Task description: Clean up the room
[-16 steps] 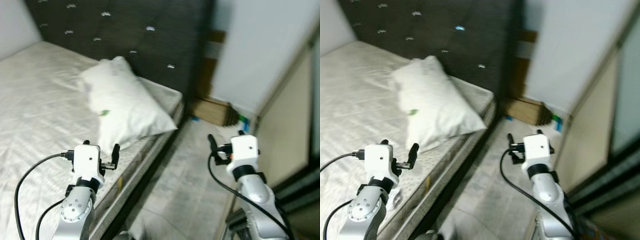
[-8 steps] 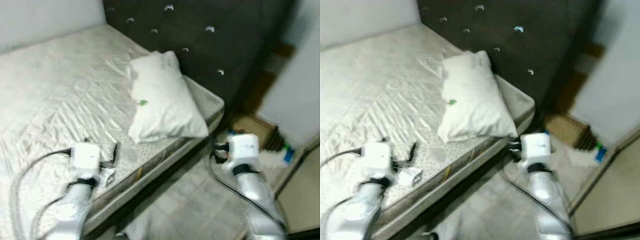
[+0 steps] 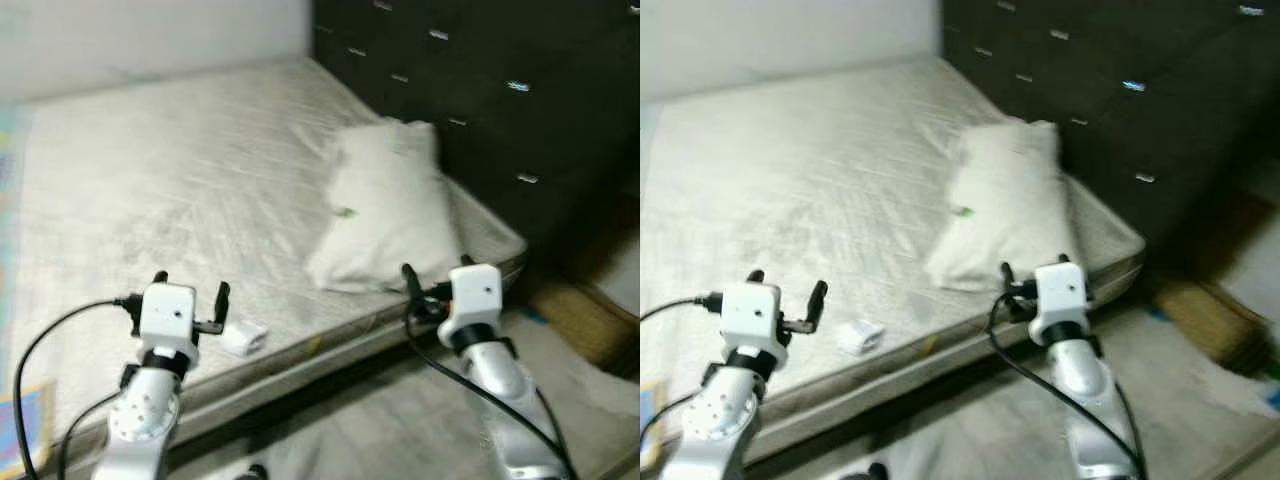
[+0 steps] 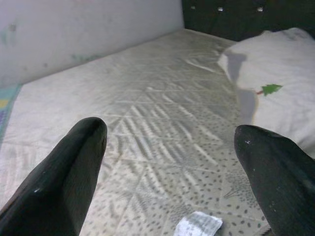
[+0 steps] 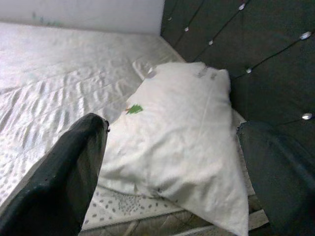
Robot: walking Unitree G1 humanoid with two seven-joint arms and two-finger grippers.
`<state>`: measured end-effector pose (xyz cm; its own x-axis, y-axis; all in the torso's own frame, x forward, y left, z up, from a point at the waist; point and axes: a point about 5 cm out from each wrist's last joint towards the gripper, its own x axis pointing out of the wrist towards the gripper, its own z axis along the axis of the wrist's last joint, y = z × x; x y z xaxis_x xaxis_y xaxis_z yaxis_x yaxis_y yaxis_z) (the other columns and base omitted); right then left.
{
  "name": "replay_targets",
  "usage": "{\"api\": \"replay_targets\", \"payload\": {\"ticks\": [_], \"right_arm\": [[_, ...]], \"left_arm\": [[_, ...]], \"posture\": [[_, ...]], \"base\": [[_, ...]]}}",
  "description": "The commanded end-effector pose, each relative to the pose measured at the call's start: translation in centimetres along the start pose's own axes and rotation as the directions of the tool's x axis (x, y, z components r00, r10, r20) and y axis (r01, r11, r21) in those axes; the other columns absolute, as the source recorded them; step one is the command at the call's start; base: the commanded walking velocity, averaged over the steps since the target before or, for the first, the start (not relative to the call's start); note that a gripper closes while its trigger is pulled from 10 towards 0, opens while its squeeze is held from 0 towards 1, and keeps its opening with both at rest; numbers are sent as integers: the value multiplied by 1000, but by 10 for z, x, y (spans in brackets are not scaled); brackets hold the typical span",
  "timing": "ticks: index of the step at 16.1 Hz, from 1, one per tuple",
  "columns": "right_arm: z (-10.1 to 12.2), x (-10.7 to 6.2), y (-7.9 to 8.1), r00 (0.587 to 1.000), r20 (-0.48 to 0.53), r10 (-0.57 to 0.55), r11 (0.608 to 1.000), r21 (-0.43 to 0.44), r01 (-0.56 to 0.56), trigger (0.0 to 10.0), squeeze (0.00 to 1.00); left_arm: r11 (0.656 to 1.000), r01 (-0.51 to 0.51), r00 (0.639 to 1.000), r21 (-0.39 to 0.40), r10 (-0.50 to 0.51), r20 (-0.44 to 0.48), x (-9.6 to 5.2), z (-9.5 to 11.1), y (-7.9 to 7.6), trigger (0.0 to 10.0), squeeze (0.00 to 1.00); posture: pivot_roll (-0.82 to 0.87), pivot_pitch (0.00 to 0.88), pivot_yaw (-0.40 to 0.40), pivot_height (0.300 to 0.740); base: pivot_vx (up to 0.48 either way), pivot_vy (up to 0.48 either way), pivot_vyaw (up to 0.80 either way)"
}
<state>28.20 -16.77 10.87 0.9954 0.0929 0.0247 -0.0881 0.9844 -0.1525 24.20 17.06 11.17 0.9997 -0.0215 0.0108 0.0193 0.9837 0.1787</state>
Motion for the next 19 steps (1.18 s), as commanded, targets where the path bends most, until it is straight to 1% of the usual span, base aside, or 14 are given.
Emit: {"api": "replay_targets", "payload": {"ticks": [1,5,7,11,14,18,19], "right_arm": [[3,-1,-2,1000,8,-11,1000,20,11,10000,0],[4,-1,1,1000,9,7,1000,21,-7,10000,0],[4,-1,2,1000,9,12,1000,28,-12,10000,0],[4,-2,4,1000,10,19,999,40,-20,10000,0],[4,-3,3,1000,8,21,998,61,-22,10000,0],[4,-3,5,999,8,32,997,64,-32,10000,0],[4,-3,5,999,8,34,997,64,-34,10000,0]], "left_arm": [[1000,14,1000,-10,-14,16,-3,0,2,10000,0],[1000,19,1000,-6,-19,1,-5,-2,1,10000,0],[999,42,999,-16,-41,6,-5,0,-3,10000,0],[997,64,998,-32,-64,2,-6,0,-4,10000,0],[995,90,996,-43,-89,9,-7,1,-7,10000,0],[991,115,993,-63,-114,15,-8,1,-8,10000,0],[991,120,993,-65,-119,16,-8,1,-9,10000,0]], "posture": [[18,134,-70,740],[20,142,-68,740],[21,141,-69,740],[22,146,-69,740],[23,146,-69,740],[25,143,-69,740],[28,137,-68,740]], "base": [[0,0,800],[0,0,800],[0,0,800],[0,0,800],[0,0,0],[0,0,0],[244,0,0]]}}
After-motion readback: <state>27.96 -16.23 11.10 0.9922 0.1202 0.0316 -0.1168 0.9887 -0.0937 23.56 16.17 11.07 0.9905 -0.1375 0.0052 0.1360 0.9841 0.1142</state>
